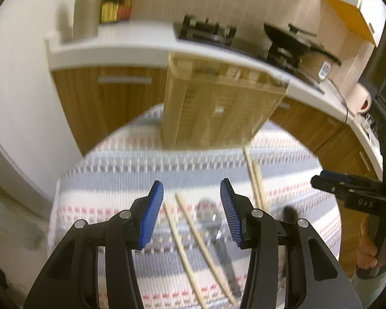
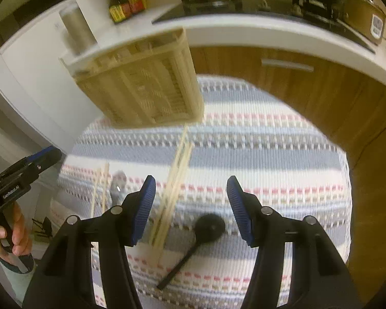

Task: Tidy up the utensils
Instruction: 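Grasp a wooden chopstick with the left gripper while the right gripper grasps the black ladle, then lift the chopstick and ladle and carry both over the basket, then lower the chopstick with the left gripper while the right lowers the ladle, both opening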

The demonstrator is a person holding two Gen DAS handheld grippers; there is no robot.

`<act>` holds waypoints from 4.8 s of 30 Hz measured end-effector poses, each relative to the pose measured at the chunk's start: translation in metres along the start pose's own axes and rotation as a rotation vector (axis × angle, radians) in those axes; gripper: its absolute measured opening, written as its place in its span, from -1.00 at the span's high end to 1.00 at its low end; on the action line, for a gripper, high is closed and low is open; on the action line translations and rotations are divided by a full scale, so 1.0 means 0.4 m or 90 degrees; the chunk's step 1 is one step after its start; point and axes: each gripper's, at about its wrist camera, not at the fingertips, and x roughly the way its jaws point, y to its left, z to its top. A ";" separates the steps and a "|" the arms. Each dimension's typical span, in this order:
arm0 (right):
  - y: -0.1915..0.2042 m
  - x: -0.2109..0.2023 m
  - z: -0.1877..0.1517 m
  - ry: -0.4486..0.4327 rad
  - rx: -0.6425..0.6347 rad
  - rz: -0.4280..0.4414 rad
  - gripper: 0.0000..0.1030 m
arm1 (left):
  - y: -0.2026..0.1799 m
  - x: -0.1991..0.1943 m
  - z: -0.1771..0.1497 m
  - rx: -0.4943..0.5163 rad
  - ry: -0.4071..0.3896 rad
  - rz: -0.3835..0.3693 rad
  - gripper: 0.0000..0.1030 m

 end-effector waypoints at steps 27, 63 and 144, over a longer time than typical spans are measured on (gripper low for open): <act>0.102 0.172 -0.140 0.158 -0.103 -0.092 0.76 | -0.056 0.179 -0.129 0.158 0.150 0.092 0.83; 0.110 -0.126 0.031 -0.089 -0.191 0.114 0.91 | -0.114 -0.111 0.139 0.091 -0.161 -0.051 0.95; 0.020 -0.055 0.233 -0.333 -0.140 0.138 -0.02 | -0.143 -0.029 0.263 0.058 -0.402 -0.090 0.44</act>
